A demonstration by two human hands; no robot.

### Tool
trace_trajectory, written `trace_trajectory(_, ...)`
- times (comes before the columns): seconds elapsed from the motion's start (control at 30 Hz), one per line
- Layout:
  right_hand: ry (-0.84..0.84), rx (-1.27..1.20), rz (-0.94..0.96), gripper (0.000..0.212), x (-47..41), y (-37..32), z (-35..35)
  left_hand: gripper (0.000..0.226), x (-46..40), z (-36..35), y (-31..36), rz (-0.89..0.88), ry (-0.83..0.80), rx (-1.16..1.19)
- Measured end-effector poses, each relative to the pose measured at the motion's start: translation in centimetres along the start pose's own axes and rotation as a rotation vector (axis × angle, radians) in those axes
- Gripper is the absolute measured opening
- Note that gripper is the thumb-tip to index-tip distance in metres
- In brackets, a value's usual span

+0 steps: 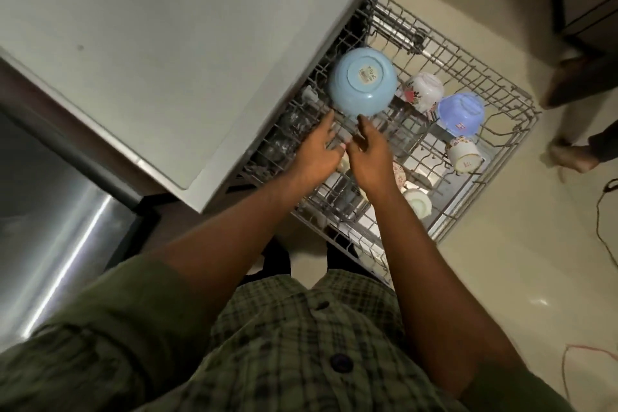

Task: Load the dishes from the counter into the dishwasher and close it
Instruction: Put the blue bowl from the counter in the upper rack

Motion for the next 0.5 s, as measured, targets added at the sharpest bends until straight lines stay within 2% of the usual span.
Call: trace_trajectory(0.5, -0.153, 0.289, 0.455, 0.058, 8.9, -10.5, -4.1, 0.064, 14.6, 11.8, 2.7, -0.372, 0.112, -0.078)
Point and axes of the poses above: each hand's wrist, its own x-axis away from the middle knuckle, its own z-axis out of the back of the hand, y = z × x, the point moved 1 cm from there along -x, towards the middle knuckle, and after that the axes turned 4 degrees about -z, right-handed, at the moved point
